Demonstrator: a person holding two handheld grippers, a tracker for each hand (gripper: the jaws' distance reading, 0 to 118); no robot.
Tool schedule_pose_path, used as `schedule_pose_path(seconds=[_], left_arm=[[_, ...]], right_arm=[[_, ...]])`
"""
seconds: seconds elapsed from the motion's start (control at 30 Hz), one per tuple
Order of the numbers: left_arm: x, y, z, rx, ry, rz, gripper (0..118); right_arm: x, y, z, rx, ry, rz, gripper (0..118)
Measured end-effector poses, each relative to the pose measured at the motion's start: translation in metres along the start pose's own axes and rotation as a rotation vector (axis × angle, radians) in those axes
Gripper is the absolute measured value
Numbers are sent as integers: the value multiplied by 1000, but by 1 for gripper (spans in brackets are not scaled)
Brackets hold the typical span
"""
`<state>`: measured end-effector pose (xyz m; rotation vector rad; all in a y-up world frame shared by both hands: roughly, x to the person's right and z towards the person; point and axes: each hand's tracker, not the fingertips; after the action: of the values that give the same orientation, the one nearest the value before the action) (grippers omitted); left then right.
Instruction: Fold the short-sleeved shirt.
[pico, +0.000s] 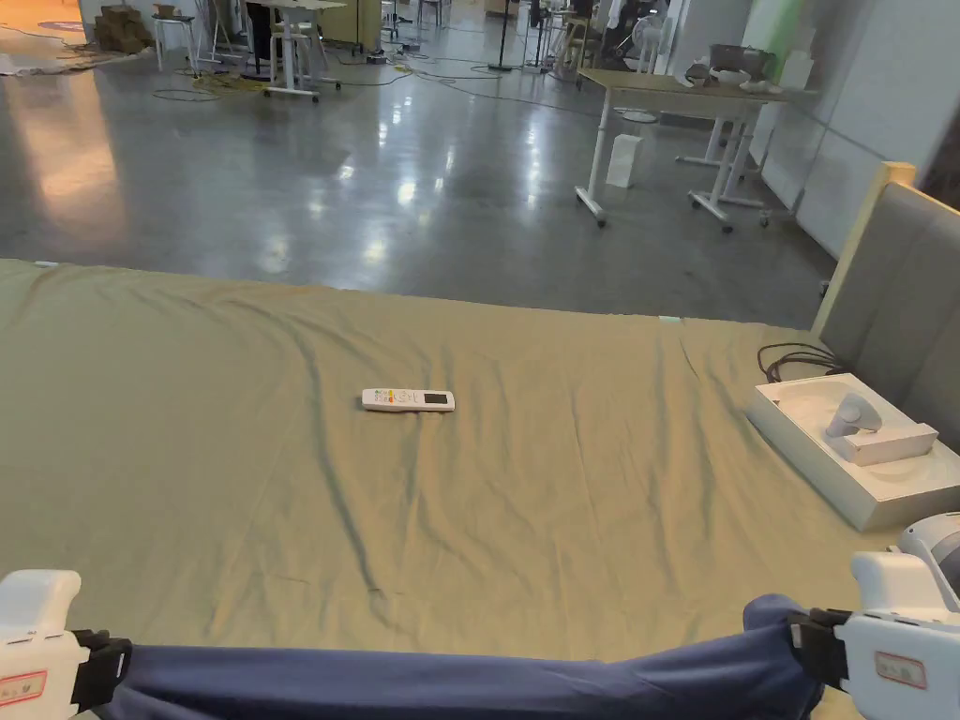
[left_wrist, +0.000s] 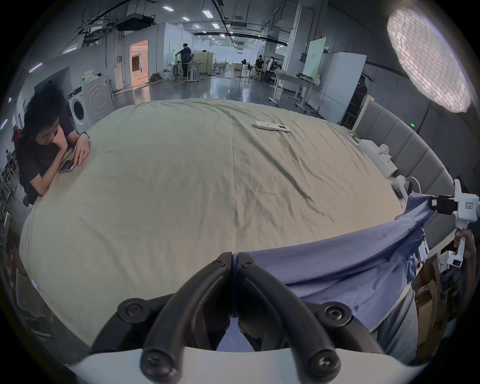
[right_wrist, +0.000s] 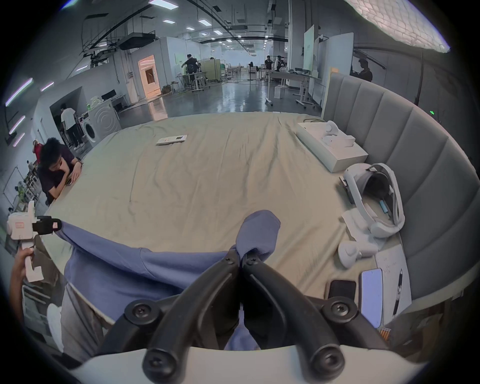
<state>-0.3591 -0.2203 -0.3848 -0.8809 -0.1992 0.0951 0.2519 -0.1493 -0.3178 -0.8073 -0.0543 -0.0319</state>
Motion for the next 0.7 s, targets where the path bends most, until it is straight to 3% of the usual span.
schedule_pose_path(seconds=[0.3, 0.37, 0.7], left_arm=[[-12, -65, 26, -90, -34, 41, 5], [-12, -79, 26, -139, -39, 43, 5], [-8, -134, 12, -284, -29, 29, 5]], right_arm=[[-6, -73, 47, -112, -11, 25, 0], [-6, -91, 46, -184, -26, 59, 0], [-8, -162, 12, -356, -96, 78, 0]])
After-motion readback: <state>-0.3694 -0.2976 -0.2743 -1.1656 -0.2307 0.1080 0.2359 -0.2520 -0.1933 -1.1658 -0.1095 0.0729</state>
